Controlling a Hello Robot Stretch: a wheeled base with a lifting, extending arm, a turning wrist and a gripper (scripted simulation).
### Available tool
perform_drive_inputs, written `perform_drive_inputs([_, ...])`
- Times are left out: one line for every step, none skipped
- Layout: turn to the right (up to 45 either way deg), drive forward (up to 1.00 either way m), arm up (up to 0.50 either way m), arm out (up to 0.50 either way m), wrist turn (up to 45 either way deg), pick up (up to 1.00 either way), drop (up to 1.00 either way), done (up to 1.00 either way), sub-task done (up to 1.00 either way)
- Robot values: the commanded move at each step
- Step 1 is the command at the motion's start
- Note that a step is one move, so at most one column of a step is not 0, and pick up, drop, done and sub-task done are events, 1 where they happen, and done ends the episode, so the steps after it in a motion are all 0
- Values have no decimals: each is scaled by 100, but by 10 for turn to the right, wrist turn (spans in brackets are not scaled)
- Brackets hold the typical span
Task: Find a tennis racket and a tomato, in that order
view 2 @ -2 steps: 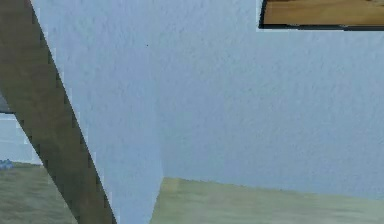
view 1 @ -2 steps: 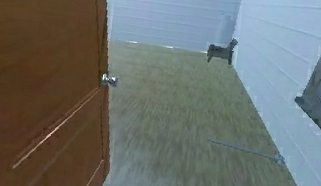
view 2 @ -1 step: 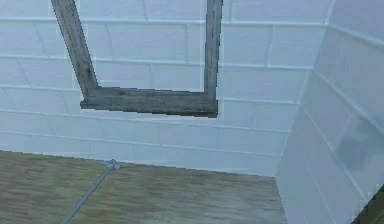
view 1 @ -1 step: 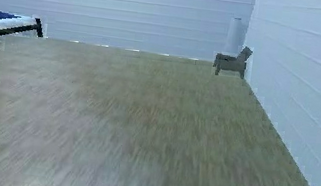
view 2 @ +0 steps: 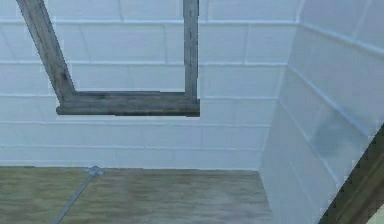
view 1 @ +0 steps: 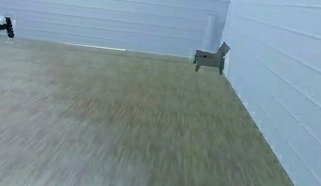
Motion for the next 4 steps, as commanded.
perform_drive_inputs([0,40,0,0,0,0,0,0,0])
perform_drive_inputs([-360,0,0,0,0,0,0,0,0])
perform_drive_inputs([0,30,0,0,0,0,0,0,0])
perform_drive_inputs([-240,0,0,0,0,0,0,0,0])
